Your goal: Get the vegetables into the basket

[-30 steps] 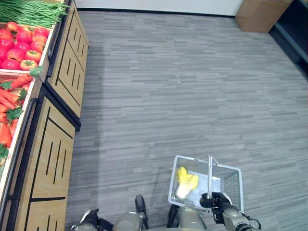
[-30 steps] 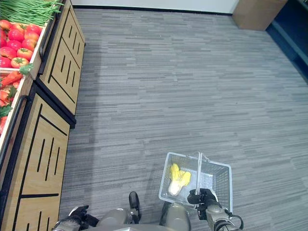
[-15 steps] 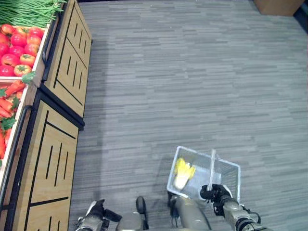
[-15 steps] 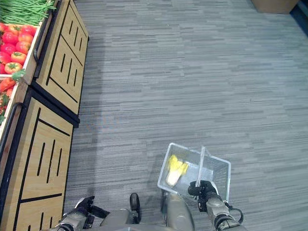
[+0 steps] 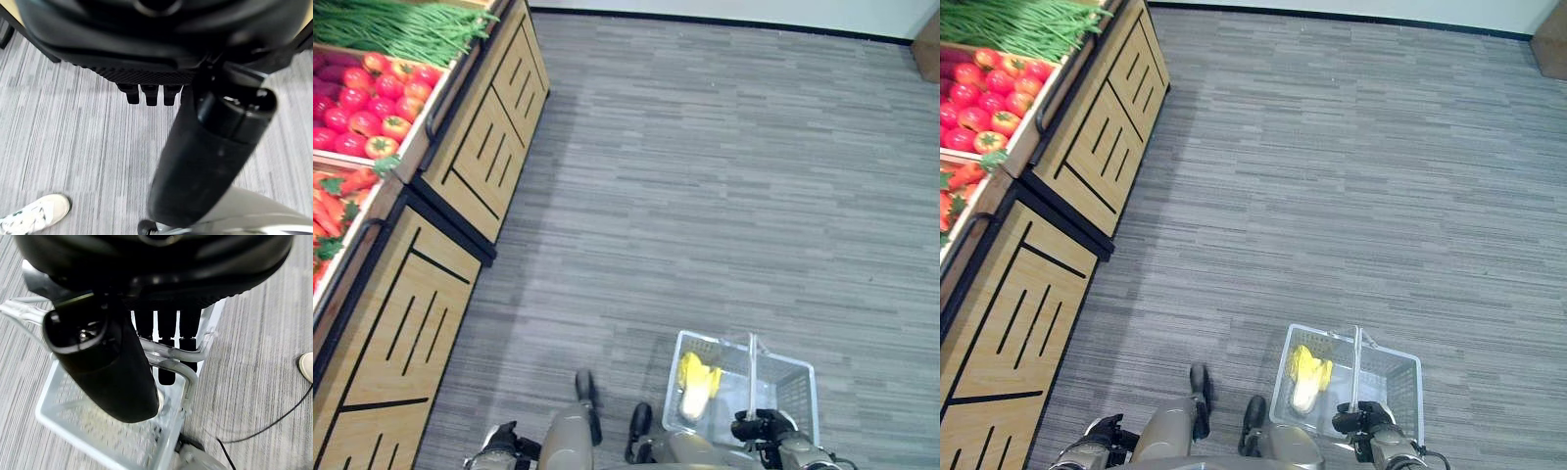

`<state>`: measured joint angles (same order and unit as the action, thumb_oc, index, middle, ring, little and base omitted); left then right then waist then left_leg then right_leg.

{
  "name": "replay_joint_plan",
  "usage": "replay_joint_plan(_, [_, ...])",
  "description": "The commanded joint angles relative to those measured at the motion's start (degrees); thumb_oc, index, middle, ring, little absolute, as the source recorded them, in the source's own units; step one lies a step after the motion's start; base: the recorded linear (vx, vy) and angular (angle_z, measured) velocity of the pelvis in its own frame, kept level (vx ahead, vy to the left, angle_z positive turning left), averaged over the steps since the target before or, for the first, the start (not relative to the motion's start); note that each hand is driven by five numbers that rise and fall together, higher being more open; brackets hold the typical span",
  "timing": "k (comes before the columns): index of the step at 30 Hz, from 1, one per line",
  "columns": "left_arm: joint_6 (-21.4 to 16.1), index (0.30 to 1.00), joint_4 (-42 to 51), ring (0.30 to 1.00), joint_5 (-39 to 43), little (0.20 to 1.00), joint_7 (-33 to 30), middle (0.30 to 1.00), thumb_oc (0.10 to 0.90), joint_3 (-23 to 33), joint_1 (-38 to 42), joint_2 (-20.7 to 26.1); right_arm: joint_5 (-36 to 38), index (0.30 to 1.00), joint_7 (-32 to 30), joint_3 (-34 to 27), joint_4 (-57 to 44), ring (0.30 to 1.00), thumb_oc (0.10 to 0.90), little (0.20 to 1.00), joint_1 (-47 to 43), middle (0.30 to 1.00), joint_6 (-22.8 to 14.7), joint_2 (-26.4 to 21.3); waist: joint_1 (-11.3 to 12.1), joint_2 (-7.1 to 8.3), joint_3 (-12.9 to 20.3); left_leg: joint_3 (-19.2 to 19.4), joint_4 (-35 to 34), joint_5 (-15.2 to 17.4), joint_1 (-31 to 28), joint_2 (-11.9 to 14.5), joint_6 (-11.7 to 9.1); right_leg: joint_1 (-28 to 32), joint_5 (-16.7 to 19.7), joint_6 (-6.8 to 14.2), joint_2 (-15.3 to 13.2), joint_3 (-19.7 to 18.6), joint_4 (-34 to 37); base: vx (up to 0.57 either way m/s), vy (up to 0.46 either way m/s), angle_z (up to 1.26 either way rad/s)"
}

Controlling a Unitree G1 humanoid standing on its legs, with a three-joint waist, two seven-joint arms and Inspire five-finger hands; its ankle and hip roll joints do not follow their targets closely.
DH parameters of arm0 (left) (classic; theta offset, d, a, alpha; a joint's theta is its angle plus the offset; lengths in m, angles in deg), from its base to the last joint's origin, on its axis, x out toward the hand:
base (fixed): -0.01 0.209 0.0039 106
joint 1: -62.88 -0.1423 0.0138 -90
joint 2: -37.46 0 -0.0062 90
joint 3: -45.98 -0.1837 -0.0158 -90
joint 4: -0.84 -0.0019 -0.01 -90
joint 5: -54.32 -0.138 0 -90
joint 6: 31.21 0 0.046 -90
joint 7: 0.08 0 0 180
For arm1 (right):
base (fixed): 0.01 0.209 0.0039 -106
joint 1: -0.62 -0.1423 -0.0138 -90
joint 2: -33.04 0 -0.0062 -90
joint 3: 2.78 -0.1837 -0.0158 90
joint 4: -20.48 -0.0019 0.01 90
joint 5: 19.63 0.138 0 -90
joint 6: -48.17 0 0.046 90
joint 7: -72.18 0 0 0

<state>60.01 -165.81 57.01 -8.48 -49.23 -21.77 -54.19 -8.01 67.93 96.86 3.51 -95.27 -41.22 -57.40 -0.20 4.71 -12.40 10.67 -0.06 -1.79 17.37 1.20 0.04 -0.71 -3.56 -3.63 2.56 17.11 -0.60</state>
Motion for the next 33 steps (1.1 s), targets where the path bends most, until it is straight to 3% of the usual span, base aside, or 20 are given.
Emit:
replay_joint_plan(1, [-0.04,1.0,-0.81,1.0,-1.51,1.0,-0.3,1.0,0.9,-2.87,-0.32,-0.16,-0.71,0.3,-0.14,-0.26,-0.88,0.3,0.4,0.3,3.29,0.3,-0.4,-2.29,1.15,-2.53,1.27,-2.6,1.37,-0.03,-6.67,-0.11,-1.36,-3.65,0.81,7.02,-7.19,-5.11,-2.53,0.22,0.332,-0.28])
replay_joint_plan(11, [-0.24,1.0,0.59,1.0,-1.83,1.0,-0.02,1.0,0.9,-2.68,-0.07,2.46,-2.43,0.3,0.35,0.29,-0.03,0.3,0.4,0.3,3.02,0.3,-0.01,-0.16,2.11,-1.1,1.34,1.07,4.68,5.59,-8.26,-2.55,3.11,-5.27,3.61,10.02,-10.06,-10.24,-5.9,0.12,0.305,-0.39])
replay_joint_plan(17, [0.02,1.0,0.67,1.0,-2.05,1.0,0.17,1.0,0.9,-2.08,-0.23,3.29,-1.61,0.3,0.7,0.19,-0.41,0.3,0.4,0.3,3.08,0.3,-0.06,0.31,2.04,-1.2,0.94,1.42,3.29,7.21,-12.35,-3.73,5.2,-8.01,6.29,10.68,-10.07,-11.64,-15.13,0.1,0.184,-0.08])
replay_joint_plan(18, [0.05,1.0,0.3,1.0,-2.44,1.0,0.32,1.0,0.9,-1.88,-0.5,3.47,-1.12,0.3,0.68,-0.24,-0.6,0.3,0.4,0.3,3.25,0.3,-0.11,0.21,2.06,-1.6,1.07,1.28,2.93,7.33,-13.34,-3.73,5.26,-9.22,9.43,10.93,-10.05,-12.53,-12.34,0.11,0.1,0.17])
replay_joint_plan(20, [0.05,1.0,0.3,1.0,-2.44,1.0,0.32,1.0,0.9,-1.88,-0.5,3.46,-1.12,0.3,0.68,-0.25,-0.6,0.3,0.4,0.3,3.26,0.3,-0.11,0.21,2.06,-1.64,1.05,1.28,2.94,7.35,-13.37,-3.68,5.25,-9.1,9.53,10.92,-10.0,-12.5,-12.16,0.06,0.037,0.12])
replay_joint_plan(21, [0.0,1.0,0.01,1.0,-2.54,1.0,0.19,1.0,0.9,-1.69,-0.53,3.56,-1.03,0.3,0.71,-0.43,-0.7,0.3,0.4,0.3,3.28,0.3,-0.1,0.1,2.2,-1.94,0.95,0.98,3.55,7.71,-13.46,-3.28,5.36,-10.8,11.82,11.42,-10.35,-14.54,-8.43,0.07,0.007,0.02])
replay_joint_plan(25, [-0.21,1.0,-0.2,1.0,-2.62,1.0,-0.06,1.0,0.9,-2.0,0.02,3.62,-0.58,0.3,0.67,-0.74,-1.15,0.3,0.4,0.3,3.13,0.3,-0.26,0.2,1.98,-1.4,0.02,-1.03,6.74,9.56,-13.99,-3.26,5.39,-12.71,14.89,12.52,-9.98,-20.39,-2.96,0.11,-0.042,-0.06])
replay_joint_plan(29, [-0.27,1.0,-0.28,1.0,-2.25,1.0,-0.21,1.0,0.9,-2.04,0.15,3.6,-0.85,0.3,0.76,-0.45,-1.04,0.3,0.4,0.3,3.16,0.3,-0.16,0.21,1.9,-0.61,-0.08,-2.85,8.07,10.63,-14.57,-3.61,5.01,-13.14,14.86,13.04,-9.13,-21.84,-2.35,0.15,-0.138,0.49])
replay_joint_plan(32, [-0.04,1.0,-1.19,1.0,-1.61,1.0,-0.03,1.0,0.9,-2.23,0.82,3.27,-1.22,0.3,1.23,0.3,-0.49,0.3,0.4,0.3,3.1,0.3,-0.09,0.03,1.84,0.29,0.96,-7.07,8.04,10.96,-16.15,-3.36,3.57,-12.76,8.86,11.7,-6.4,-24.03,-6.26,0.25,-0.271,0.57])
replay_joint_plan(33, [-0.04,1.0,-1.19,1.0,-1.61,1.0,-0.03,1.0,0.9,-2.22,0.82,3.27,-1.22,0.3,1.23,0.3,-0.49,0.3,0.4,0.3,3.1,0.3,-0.09,0.03,1.78,0.29,0.94,-7.13,8.01,10.94,-16.19,-3.37,3.56,-12.74,8.81,11.69,-6.42,-23.97,-6.31,0.22,-0.258,0.92])
